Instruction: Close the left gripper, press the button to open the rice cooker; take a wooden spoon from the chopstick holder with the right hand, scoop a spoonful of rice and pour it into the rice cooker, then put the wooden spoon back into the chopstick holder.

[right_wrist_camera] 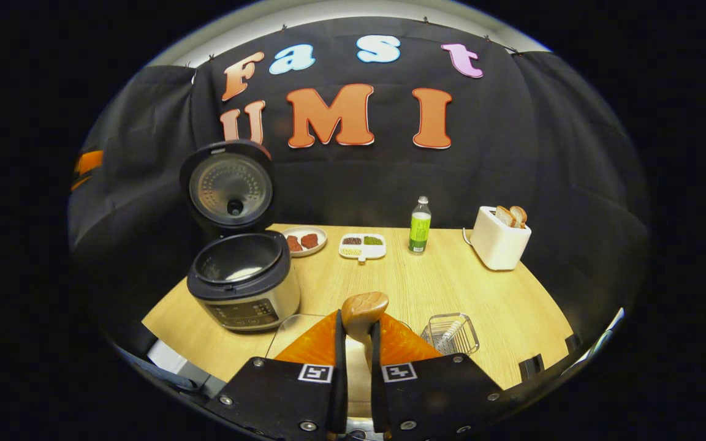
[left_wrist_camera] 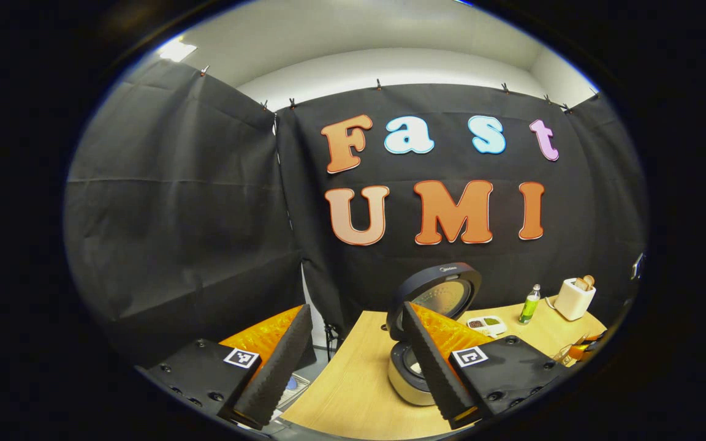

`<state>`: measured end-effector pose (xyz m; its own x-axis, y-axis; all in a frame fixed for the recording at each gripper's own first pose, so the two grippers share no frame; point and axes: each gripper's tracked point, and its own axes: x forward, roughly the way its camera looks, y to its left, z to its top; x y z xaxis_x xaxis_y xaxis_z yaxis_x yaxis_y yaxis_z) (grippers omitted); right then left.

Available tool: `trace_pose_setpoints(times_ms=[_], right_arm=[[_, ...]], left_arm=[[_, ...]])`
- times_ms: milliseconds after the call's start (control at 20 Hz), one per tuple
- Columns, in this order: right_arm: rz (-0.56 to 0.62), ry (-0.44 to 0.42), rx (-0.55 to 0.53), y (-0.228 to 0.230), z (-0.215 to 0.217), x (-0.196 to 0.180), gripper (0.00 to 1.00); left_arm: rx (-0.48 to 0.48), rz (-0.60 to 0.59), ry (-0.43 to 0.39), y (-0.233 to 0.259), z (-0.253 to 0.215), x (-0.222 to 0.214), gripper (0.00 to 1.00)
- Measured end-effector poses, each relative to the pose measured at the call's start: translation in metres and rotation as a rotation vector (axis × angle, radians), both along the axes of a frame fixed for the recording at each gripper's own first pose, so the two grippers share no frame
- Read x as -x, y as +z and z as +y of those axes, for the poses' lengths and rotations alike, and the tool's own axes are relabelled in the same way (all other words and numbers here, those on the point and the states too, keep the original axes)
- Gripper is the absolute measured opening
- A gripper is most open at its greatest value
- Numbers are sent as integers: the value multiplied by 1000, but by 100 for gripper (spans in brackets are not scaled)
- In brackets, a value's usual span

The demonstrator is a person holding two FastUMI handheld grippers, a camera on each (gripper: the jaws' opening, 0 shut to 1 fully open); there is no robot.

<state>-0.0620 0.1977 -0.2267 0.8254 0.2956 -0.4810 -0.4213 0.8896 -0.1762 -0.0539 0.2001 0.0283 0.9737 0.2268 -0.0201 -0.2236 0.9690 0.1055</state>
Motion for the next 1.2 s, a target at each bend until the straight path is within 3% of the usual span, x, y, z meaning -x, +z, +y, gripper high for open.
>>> trace_pose_setpoints(times_ms=[150, 350, 550, 800, 1200], right_arm=[[25, -13, 38, -19, 0, 7, 15], [74, -48, -31, -33, 9, 14, 15], [225, -52, -291, -48, 32, 24, 15], [360, -242, -634, -59, 2, 5, 14], [453, -359, -943, -56, -22, -1, 14]], left_arm=[[4, 6, 3, -4, 13, -3, 97], [13, 33, -10, -17, 20, -9, 96], [21, 57, -21, -28, 26, -14, 96], [45, 74, -35, -36, 30, -19, 96], [39, 36, -55, -23, 23, -18, 96]])
